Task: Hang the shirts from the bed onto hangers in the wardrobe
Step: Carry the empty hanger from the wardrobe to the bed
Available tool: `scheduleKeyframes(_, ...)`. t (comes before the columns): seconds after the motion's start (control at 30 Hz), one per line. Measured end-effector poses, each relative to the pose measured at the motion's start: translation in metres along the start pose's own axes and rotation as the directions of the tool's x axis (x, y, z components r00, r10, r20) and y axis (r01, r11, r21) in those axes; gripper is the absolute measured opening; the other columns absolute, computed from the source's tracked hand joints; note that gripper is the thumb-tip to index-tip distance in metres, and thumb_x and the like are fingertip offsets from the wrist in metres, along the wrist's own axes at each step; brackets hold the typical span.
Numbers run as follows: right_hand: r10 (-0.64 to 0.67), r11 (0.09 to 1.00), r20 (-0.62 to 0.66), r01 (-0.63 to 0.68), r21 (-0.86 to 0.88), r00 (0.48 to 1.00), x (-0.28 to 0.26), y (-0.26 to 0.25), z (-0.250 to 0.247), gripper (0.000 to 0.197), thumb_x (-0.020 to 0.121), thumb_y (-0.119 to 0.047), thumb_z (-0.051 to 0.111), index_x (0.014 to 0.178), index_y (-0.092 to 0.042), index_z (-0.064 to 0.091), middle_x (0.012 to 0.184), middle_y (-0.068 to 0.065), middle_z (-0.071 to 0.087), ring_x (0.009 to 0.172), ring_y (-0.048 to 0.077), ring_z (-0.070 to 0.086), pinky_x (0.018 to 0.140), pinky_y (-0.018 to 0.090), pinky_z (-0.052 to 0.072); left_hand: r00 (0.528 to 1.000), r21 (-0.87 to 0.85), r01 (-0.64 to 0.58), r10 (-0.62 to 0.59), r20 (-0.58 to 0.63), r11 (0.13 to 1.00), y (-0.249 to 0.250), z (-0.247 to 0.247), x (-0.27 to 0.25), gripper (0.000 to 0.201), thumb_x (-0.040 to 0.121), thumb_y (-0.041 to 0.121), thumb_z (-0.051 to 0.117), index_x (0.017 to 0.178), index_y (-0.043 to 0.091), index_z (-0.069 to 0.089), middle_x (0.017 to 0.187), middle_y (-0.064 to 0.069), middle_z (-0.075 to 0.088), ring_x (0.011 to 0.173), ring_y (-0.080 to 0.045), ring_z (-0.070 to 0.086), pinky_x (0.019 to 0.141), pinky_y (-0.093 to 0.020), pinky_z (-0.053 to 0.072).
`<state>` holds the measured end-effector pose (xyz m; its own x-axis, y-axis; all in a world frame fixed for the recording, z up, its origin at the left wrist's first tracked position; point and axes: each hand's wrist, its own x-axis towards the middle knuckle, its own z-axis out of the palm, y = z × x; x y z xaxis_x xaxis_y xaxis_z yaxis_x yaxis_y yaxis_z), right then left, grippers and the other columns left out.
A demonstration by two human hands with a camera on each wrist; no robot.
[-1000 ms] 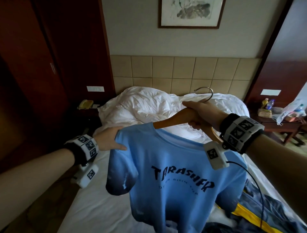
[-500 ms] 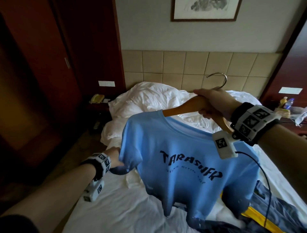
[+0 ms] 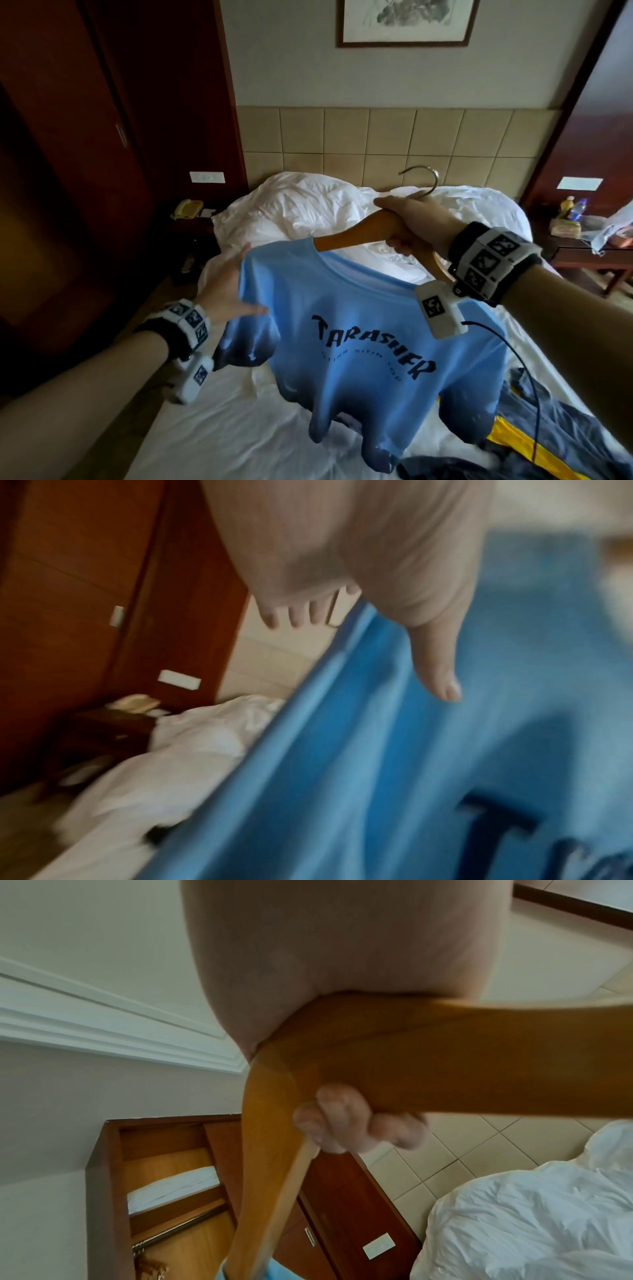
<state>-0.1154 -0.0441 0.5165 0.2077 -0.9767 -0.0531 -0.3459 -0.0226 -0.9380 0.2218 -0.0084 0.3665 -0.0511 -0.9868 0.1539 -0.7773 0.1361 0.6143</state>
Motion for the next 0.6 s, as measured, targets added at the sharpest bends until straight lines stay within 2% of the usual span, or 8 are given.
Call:
scheduleKeyframes(0.07, 0.003, 1.0, 0.018, -0.003, -0.028, 1.0, 0.003, 0.003, 0.007, 0.037, 0.094, -0.04, 0.058, 0.083, -0.004, 0.058, 0.056, 0.016, 0.059, 0.043, 0.024, 0.049, 0.044, 0.026, 0.041, 0.979, 0.031, -0.141, 0.144, -0.148, 0.99, 0.037, -0.01, 0.012, 0.122, 0.056, 0.041, 0.095, 0.154, 0.024, 0.024, 0.153, 0.003, 0.035, 0.138, -0.011, 0.032, 0.114, -0.034, 0.029)
scheduleKeyframes(0.1, 0.008, 0.999, 0.029, -0.006, -0.043, 1.0, 0.004, 0.004, 0.011, 0.037, 0.094, -0.04, 0.059, 0.083, -0.005, 0.058, 0.057, 0.016, 0.059, 0.043, 0.024, 0.049, 0.044, 0.026, 0.041, 0.955, 0.085, -0.218, 0.23, -0.188, 0.972, 0.058, -0.011, 0.016, 0.115, 0.059, 0.039, 0.093, 0.153, 0.022, 0.029, 0.152, 0.001, 0.037, 0.137, -0.012, 0.032, 0.114, -0.035, 0.028)
scheduleKeyframes(0.17, 0.019, 0.997, 0.057, -0.015, -0.07, 0.998, 0.006, 0.003, 0.022, 0.038, 0.093, -0.04, 0.06, 0.081, -0.004, 0.059, 0.058, 0.017, 0.059, 0.044, 0.024, 0.049, 0.044, 0.027, 0.041, 0.907, 0.167, -0.355, 0.382, -0.177, 0.92, 0.103, -0.005, 0.021, 0.093, 0.067, 0.036, 0.089, 0.146, 0.02, 0.043, 0.136, -0.001, 0.055, 0.127, -0.015, 0.047, 0.108, -0.04, 0.039)
scheduleKeyframes(0.27, -0.009, 0.996, 0.084, 0.017, -0.092, 0.996, 0.008, -0.001, 0.037, 0.04, 0.092, -0.039, 0.061, 0.079, -0.001, 0.061, 0.058, 0.02, 0.058, 0.045, 0.024, 0.049, 0.044, 0.028, 0.041, 0.942, 0.203, -0.299, 0.322, -0.093, 0.933, 0.155, 0.014, 0.029, 0.057, 0.08, 0.031, 0.076, 0.132, 0.024, 0.054, 0.107, -0.001, 0.069, 0.101, -0.024, 0.065, 0.085, -0.041, 0.053)
scheduleKeyframes(0.33, -0.047, 0.995, 0.062, 0.052, -0.086, 0.997, 0.009, -0.005, 0.043, 0.042, 0.091, -0.039, 0.06, 0.078, 0.001, 0.061, 0.059, 0.022, 0.059, 0.044, 0.025, 0.05, 0.044, 0.028, 0.042, 0.973, 0.212, -0.141, 0.175, -0.148, 0.967, 0.179, 0.026, 0.035, 0.054, 0.083, 0.026, 0.068, 0.133, 0.026, 0.05, 0.103, -0.004, 0.07, 0.097, -0.028, 0.066, 0.081, -0.041, 0.055)
scheduleKeyframes(0.4, -0.064, 0.995, 0.001, 0.064, -0.077, 0.998, 0.007, -0.008, 0.045, 0.047, 0.091, -0.042, 0.055, 0.084, 0.003, 0.062, 0.06, 0.021, 0.064, 0.044, 0.027, 0.055, 0.046, 0.03, 0.046, 0.964, 0.176, -0.065, 0.107, -0.244, 0.982, 0.191, 0.034, 0.036, 0.059, 0.083, 0.02, 0.067, 0.136, 0.026, 0.043, 0.108, -0.002, 0.068, 0.1, -0.028, 0.065, 0.082, -0.038, 0.052)
scheduleKeyframes(0.5, -0.118, 0.988, -0.117, 0.105, -0.111, 0.986, 0.003, -0.009, 0.046, 0.06, 0.091, -0.055, 0.043, 0.083, -0.001, 0.068, 0.06, 0.015, 0.069, 0.049, 0.029, 0.064, 0.049, 0.031, 0.053, 0.908, 0.181, -0.209, 0.26, -0.329, 0.961, 0.196, 0.041, 0.04, 0.064, 0.081, 0.008, 0.068, 0.138, 0.018, 0.041, 0.119, 0.0, 0.06, 0.101, -0.023, 0.064, 0.079, -0.037, 0.051)
scheduleKeyframes(0.6, -0.24, 0.955, -0.218, 0.19, -0.226, 0.946, 0.003, -0.008, 0.052, 0.065, 0.089, -0.064, 0.035, 0.073, -0.01, 0.066, 0.062, 0.01, 0.069, 0.059, 0.026, 0.068, 0.065, 0.035, 0.058, 0.857, 0.213, -0.351, 0.404, -0.319, 0.912, 0.198, 0.044, 0.049, 0.07, 0.08, 0.001, 0.065, 0.141, 0.02, 0.036, 0.126, 0.001, 0.055, 0.105, -0.017, 0.061, 0.081, -0.039, 0.055)
